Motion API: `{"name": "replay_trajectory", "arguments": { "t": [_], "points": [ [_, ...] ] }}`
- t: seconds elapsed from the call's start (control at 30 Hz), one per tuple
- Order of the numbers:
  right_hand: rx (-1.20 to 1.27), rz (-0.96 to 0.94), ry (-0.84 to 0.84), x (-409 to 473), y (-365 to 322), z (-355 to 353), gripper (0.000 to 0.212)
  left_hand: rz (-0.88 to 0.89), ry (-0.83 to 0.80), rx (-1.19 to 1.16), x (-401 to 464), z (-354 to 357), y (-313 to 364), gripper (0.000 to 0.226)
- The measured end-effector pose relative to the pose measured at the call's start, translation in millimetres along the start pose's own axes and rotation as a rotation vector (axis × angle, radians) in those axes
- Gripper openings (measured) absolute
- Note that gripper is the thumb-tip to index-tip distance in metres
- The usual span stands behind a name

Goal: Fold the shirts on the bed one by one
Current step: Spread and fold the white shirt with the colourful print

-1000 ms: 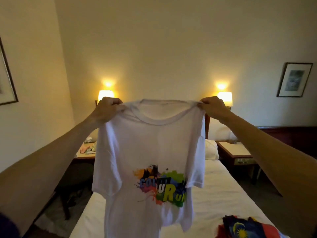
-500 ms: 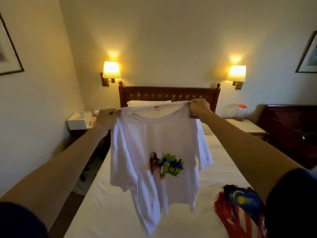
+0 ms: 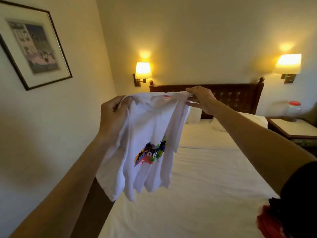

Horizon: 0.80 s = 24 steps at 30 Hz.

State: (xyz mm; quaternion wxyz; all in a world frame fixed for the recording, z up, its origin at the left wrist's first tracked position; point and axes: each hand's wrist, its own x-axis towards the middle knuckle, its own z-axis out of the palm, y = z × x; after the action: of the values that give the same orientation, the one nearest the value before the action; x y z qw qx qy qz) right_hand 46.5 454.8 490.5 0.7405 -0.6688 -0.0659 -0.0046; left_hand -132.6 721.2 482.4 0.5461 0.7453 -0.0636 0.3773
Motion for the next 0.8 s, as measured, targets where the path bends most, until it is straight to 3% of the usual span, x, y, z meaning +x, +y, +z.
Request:
{"name": "replay_trajectory", "arguments": {
  "t": [0.1,0.2,0.3,0.43,0.53,0.63,0.73,0.8],
  "points": [
    [-0.131,0.041,-0.004,8.7,43.6,-21.5,0.028,-0.069,-0.142,0.024,-45.7,43.1,-10.4,0.024],
    [-0.232,0.138,0.007,15.1,119.7,-60.5,0.038,-0.147,-0.314,0.062,-114.8,102.2,-46.4,0.04],
    [-0.406,0.248,-0.008,17.8,230.6,-123.4,0.045,-0.308,-0.46,0.15,-209.9,179.0,-105.6,0.045],
    [-0.615,0.41,0.024,-4.4,410.5,-231.1,0.048,-0.534,-0.593,0.227,-356.5,287.6,-191.1,0.019],
    [-0.776,0.491,0.129,-30.9,523.9,-308.6,0.049,-0.59,-0.774,0.236,-451.2,362.6,-243.5,0.019],
    [-1.007,0.479,0.178,-70.3,615.1,-357.2,0.057,-0.579,-1.018,0.16,-520.1,404.7,-290.7,0.026],
    [-1.171,0.422,0.186,-148.9,686.3,-365.1,0.064,-0.462,-1.014,0.265,-571.2,396.5,-347.5,0.027],
    [-1.238,0.249,0.116,-216.1,713.0,-350.9,0.063,-0.453,-1.031,0.353,-590.7,372.8,-382.7,0.03]
  ]
}}
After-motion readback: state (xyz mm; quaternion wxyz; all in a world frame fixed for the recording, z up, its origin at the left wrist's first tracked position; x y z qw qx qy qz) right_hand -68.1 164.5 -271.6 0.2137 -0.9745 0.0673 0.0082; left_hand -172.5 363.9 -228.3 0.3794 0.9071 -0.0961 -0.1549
